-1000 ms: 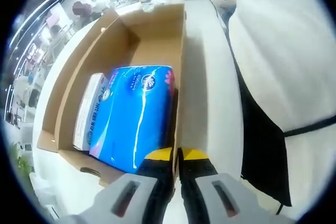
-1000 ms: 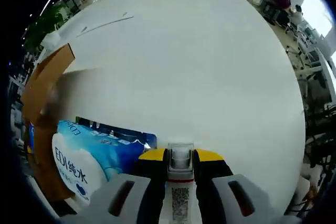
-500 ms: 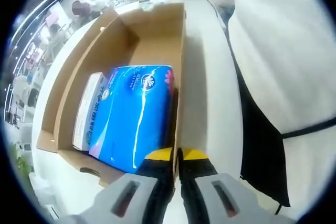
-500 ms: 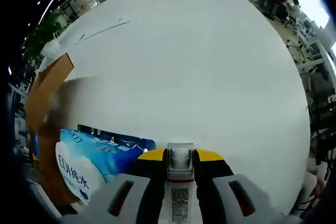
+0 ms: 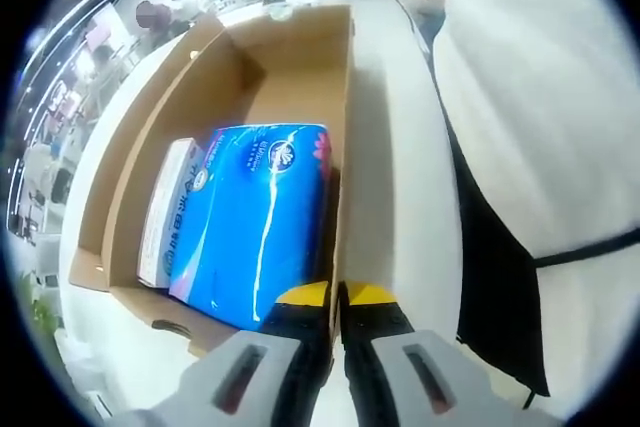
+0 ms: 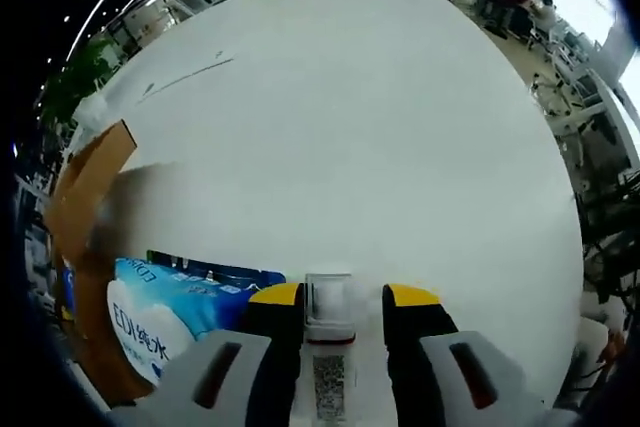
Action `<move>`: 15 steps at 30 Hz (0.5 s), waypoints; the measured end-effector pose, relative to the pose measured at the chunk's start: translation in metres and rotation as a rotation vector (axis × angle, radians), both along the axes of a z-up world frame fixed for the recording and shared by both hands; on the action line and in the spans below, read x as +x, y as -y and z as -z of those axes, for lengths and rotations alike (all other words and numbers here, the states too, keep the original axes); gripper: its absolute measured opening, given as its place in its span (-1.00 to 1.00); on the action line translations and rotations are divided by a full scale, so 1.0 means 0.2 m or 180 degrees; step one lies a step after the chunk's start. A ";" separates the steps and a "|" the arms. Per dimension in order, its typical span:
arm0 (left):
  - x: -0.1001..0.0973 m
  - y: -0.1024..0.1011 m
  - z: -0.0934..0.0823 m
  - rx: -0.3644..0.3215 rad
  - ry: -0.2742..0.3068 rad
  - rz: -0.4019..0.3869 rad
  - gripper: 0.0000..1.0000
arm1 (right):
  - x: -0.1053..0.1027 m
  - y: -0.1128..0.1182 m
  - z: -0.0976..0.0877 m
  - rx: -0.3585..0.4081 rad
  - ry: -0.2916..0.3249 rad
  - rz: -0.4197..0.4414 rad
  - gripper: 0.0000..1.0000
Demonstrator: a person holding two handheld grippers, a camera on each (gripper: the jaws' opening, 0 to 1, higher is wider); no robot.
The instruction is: Operate the shoe box by opening the lid, removing the specified soft item, and placing it in the target area until the item is outside and the box remains undamaged.
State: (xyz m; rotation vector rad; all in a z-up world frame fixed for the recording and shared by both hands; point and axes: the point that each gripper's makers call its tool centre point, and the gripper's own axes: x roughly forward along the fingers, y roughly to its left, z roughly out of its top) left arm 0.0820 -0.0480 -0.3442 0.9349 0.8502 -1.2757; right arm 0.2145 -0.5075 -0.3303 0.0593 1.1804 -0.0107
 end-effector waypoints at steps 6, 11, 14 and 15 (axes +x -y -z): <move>0.00 0.00 0.00 -0.0007 0.0004 -0.0003 -0.94 | 0.07 0.08 -0.05 0.0143 0.0236 0.0188 -0.33; 0.00 0.00 0.00 -0.0008 0.0012 0.0005 -0.94 | 0.08 0.08 -0.13 0.0312 0.0463 0.0287 -0.30; 0.00 0.00 0.00 -0.0013 0.0022 0.0002 -0.94 | 0.06 0.05 -0.17 0.0354 0.0550 0.0258 -0.27; 0.00 0.00 0.00 -0.0015 0.0027 -0.0001 -0.94 | 0.06 0.04 -0.19 0.0372 0.0592 0.0264 -0.25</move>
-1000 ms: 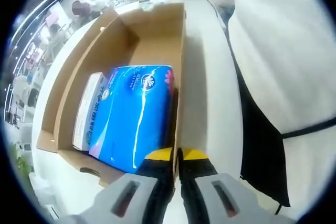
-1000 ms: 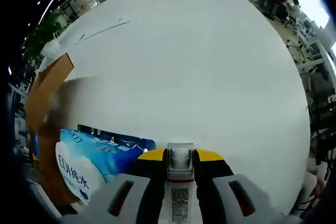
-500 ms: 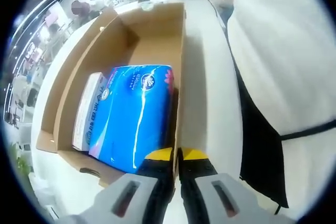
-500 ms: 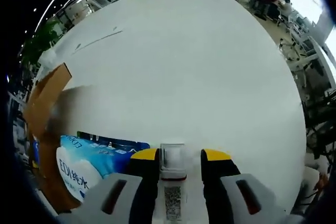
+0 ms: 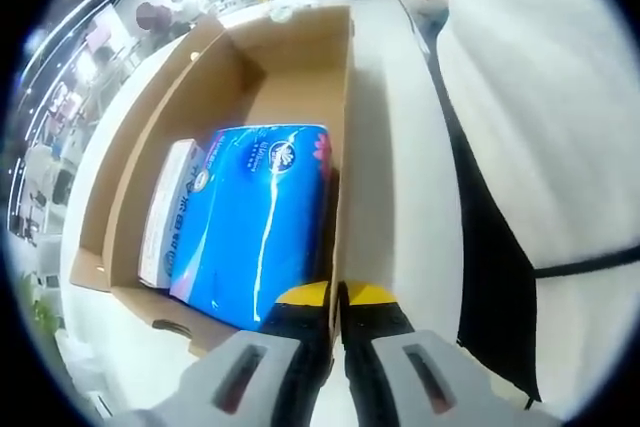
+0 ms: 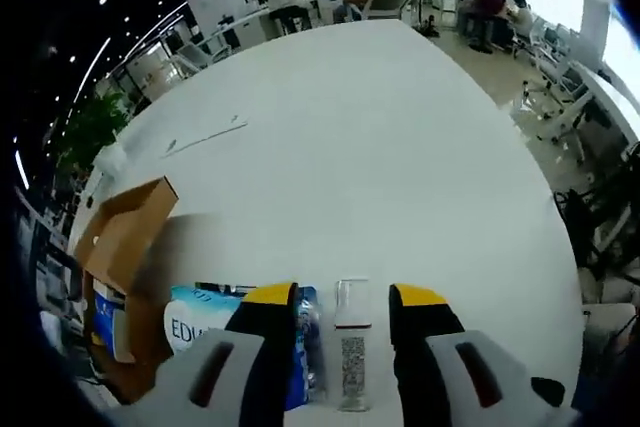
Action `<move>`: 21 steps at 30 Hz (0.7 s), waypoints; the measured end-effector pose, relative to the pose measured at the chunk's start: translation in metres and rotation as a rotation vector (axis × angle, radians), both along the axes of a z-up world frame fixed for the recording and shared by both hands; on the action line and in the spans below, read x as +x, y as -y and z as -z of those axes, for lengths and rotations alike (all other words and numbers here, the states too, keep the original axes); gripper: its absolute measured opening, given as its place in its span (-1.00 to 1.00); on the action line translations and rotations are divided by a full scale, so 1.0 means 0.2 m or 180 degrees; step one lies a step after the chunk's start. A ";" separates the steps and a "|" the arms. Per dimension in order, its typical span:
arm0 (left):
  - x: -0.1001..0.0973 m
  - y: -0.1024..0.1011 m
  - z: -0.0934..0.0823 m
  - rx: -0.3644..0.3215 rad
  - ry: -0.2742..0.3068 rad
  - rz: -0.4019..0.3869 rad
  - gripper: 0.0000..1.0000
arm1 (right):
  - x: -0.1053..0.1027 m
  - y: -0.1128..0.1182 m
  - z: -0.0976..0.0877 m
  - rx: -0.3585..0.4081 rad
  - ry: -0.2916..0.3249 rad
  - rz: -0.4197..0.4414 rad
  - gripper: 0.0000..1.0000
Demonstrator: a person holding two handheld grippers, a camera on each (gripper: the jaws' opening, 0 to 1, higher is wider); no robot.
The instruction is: Operate the shoe box by opening the lid, removing the specified soft item, and placing it in the target area until the item is outside and the box remains undamaged.
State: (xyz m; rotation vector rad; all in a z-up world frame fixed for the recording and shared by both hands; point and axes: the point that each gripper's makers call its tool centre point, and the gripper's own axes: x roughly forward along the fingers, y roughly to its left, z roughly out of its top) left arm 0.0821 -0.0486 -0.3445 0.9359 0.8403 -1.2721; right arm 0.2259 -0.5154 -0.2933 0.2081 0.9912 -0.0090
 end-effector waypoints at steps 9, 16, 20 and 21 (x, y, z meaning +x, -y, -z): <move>0.00 0.00 0.00 -0.0032 0.0067 -0.0006 -0.93 | -0.04 -0.01 -0.17 -0.0035 0.0362 0.0204 -0.41; 0.00 0.00 0.00 -0.0051 0.0091 0.0036 -0.93 | -0.10 -0.06 -0.28 -0.0121 0.0581 0.0135 -0.35; 0.00 0.00 -0.01 -0.0067 0.0113 0.0045 -0.93 | -0.14 -0.07 -0.30 -0.0208 0.0626 0.0076 -0.44; 0.00 0.00 -0.01 -0.0069 0.0116 0.0048 -0.93 | -0.15 -0.08 -0.32 -0.0174 0.0671 0.0092 -0.43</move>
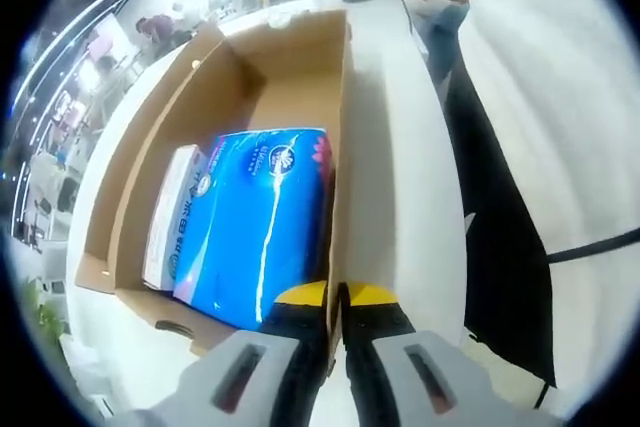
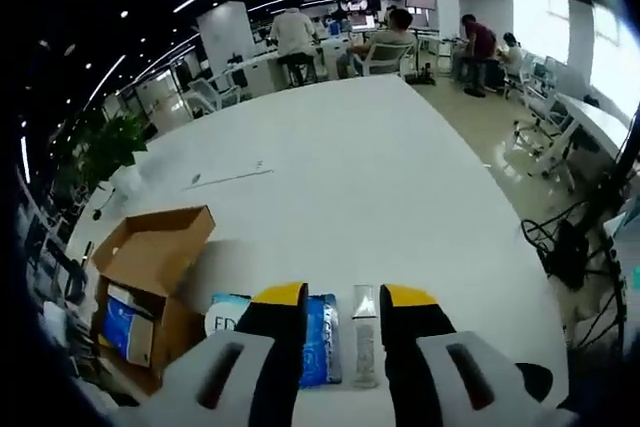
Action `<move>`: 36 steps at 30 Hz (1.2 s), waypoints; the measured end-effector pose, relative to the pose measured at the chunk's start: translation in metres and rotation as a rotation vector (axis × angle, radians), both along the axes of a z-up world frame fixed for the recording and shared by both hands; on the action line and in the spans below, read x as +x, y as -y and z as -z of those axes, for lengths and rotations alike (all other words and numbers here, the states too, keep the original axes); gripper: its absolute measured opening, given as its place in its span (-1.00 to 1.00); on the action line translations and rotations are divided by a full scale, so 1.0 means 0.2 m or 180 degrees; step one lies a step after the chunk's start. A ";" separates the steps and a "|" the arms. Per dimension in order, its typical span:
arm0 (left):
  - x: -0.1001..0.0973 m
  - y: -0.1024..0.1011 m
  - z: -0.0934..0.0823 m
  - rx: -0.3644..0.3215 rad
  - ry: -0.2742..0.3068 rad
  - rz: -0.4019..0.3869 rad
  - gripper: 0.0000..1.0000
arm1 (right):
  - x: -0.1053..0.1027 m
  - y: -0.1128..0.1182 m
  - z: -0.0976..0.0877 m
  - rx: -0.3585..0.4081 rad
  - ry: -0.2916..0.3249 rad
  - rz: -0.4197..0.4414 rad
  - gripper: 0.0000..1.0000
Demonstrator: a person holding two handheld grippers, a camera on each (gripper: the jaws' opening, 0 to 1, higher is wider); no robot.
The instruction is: Operate the shoe box by opening the lid, removing the specified soft item, and placing it in the target area until the item is outside and the box remains undamaged.
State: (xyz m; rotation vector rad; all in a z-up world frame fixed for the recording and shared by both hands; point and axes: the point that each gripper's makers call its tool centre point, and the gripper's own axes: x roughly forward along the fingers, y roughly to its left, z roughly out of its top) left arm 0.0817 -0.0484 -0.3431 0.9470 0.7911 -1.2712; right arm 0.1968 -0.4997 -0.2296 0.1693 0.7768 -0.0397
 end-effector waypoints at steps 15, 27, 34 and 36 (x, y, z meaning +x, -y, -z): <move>-0.01 0.00 0.00 0.0029 -0.0096 0.0056 -0.96 | -0.11 -0.11 -0.19 -0.0191 0.0623 -0.0014 0.45; -0.01 0.00 0.00 0.0044 -0.0108 0.0084 -0.97 | -0.18 -0.18 -0.29 0.0124 0.0974 0.0142 0.41; -0.01 0.00 0.00 0.0032 -0.0074 0.0055 -0.96 | -0.20 -0.19 -0.29 0.0095 0.0975 0.0074 0.33; 0.00 0.00 0.00 0.0041 -0.0098 0.0040 -0.96 | -0.20 -0.22 -0.31 0.0087 0.1044 -0.0009 0.25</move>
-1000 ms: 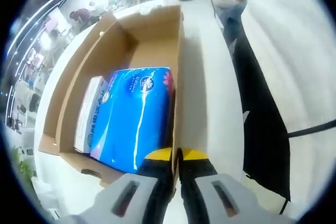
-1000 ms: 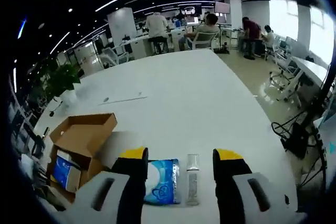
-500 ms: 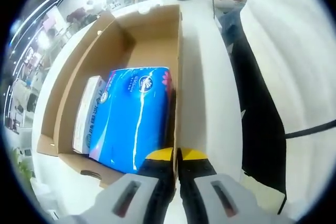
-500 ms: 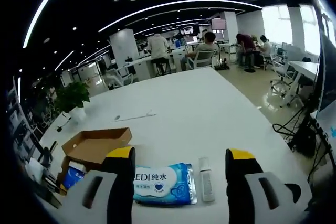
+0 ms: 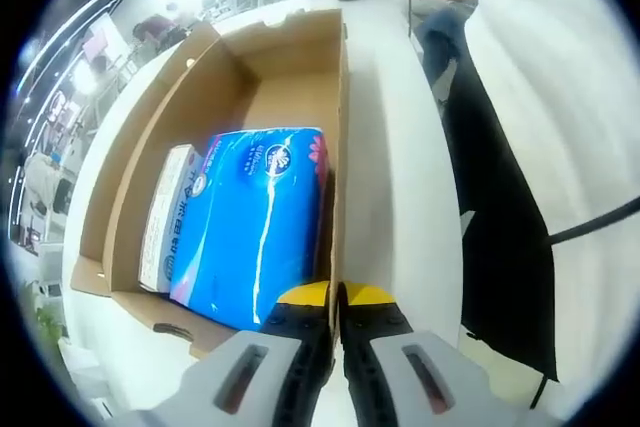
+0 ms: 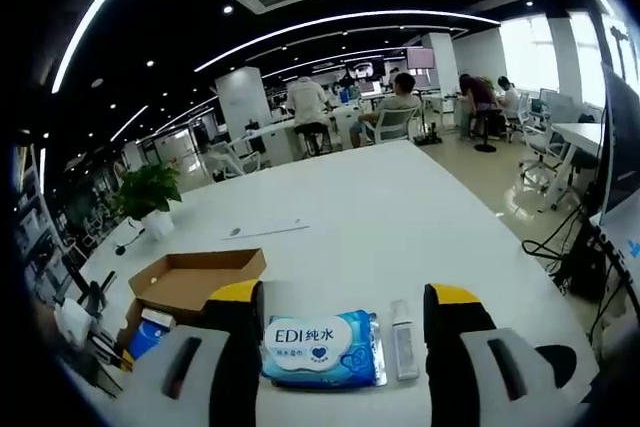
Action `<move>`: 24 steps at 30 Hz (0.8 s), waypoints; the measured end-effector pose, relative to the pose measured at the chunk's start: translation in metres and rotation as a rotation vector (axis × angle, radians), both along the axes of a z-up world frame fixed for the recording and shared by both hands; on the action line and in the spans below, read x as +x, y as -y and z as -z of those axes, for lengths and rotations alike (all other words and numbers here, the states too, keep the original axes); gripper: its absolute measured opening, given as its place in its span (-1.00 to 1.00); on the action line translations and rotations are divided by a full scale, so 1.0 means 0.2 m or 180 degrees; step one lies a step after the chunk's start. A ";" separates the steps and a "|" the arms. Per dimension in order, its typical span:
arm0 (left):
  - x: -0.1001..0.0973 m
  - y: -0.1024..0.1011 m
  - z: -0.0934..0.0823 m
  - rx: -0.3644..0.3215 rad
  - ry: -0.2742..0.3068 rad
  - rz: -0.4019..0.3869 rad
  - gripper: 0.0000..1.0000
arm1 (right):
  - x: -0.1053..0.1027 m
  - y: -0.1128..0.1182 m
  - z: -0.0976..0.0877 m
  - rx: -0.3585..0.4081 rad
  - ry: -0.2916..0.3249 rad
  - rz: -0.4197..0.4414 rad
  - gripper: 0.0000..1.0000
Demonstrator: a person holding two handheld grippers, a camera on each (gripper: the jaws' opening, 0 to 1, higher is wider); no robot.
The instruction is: Operate the shoe box by opening the lid, removing the specified soft item, and placing it in the target area until the item is outside and the box remains undamaged.
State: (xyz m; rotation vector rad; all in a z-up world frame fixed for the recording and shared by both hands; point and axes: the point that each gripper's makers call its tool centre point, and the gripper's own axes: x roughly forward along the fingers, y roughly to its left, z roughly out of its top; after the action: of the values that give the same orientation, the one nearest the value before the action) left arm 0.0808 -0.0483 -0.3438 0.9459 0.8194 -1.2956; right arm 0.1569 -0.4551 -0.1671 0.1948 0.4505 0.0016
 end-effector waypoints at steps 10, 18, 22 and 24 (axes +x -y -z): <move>0.00 0.00 0.00 -0.0024 0.0039 0.0013 -0.96 | 0.05 -0.20 -0.01 -0.0156 -0.0050 -0.0449 0.22; 0.00 0.00 0.00 -0.0028 0.0040 0.0025 -0.96 | 0.06 -0.30 -0.03 0.0016 -0.0057 -0.0674 0.32; 0.00 0.00 0.00 -0.0017 0.0014 -0.0005 -0.96 | 0.07 -0.40 -0.05 0.0033 -0.0054 -0.0927 0.44; 0.00 0.00 0.00 -0.0031 0.0023 0.0020 -0.96 | 0.08 -0.44 -0.03 -0.0100 -0.0128 -0.1049 0.41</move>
State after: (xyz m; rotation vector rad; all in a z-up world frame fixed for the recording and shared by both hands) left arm 0.0805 -0.0485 -0.3433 0.9456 0.8047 -1.2997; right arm 0.1727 -0.3678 -0.1601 0.0882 0.5182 0.3139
